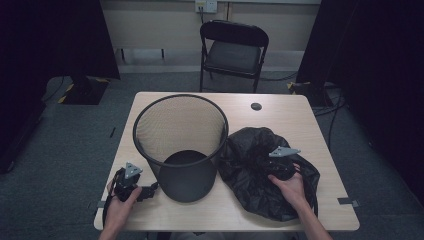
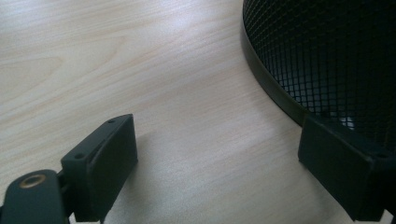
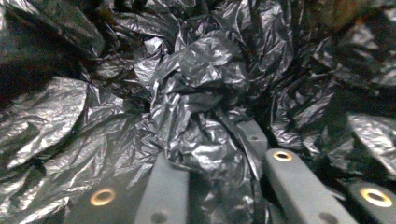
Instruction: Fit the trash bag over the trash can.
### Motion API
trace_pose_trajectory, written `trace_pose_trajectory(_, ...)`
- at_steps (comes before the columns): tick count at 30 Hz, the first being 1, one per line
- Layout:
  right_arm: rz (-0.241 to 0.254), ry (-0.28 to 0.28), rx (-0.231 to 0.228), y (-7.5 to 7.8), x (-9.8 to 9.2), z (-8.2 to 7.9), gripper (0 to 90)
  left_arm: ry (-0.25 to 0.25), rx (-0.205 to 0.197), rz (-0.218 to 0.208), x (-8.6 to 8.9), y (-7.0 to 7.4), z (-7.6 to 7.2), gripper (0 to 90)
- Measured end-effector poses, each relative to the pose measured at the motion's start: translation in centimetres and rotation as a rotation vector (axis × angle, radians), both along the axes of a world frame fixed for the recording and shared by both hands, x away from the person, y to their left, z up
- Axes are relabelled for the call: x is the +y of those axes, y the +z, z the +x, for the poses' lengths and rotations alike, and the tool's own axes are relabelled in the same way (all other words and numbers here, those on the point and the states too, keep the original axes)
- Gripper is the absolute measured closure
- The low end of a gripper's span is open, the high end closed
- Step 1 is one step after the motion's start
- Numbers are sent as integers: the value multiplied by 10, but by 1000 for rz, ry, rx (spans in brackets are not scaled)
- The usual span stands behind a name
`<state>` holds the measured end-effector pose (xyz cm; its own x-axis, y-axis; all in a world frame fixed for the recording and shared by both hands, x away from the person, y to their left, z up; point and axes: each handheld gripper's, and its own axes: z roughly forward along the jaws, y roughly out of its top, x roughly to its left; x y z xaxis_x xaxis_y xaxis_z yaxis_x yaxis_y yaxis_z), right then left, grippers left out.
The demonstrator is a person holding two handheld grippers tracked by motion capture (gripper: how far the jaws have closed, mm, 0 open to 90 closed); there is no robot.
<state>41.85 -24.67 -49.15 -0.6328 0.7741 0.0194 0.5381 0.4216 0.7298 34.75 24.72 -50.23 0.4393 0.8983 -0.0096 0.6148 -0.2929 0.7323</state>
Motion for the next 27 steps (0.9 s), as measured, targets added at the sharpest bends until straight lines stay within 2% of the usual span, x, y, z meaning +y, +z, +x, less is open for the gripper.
trace_pose_trajectory(4, 54, 2, -11, 4, -2, 0, 808, 0, 0, 0, 0, 0, 0, 112)
trace_pose_trajectory(9, 110, 9, -58, 19, -4, -7, 817, 0, 0, 0, 0, 0, 0, 113)
trace_pose_trajectory(12, 159, 0, -84, 28, -10, -11, 820, 0, 0, 0, 0, 0, 0, 112)
trace_pose_trajectory(18, 289, 7, -136, 48, -20, -19, 823, 0, 0, 0, 0, 0, 0, 112)
trace_pose_trajectory(21, 325, 17, -174, 60, -23, -25, 825, 0, 0, 0, 0, 0, 0, 112)
trace_pose_trajectory(25, 386, 12, -194, 70, -30, -28, 826, 0, 0, 0, 0, 0, 0, 112)
trace_pose_trajectory(27, 401, 13, -200, 72, -32, -28, 827, -1, 0, 0, 0, 0, 0, 112)
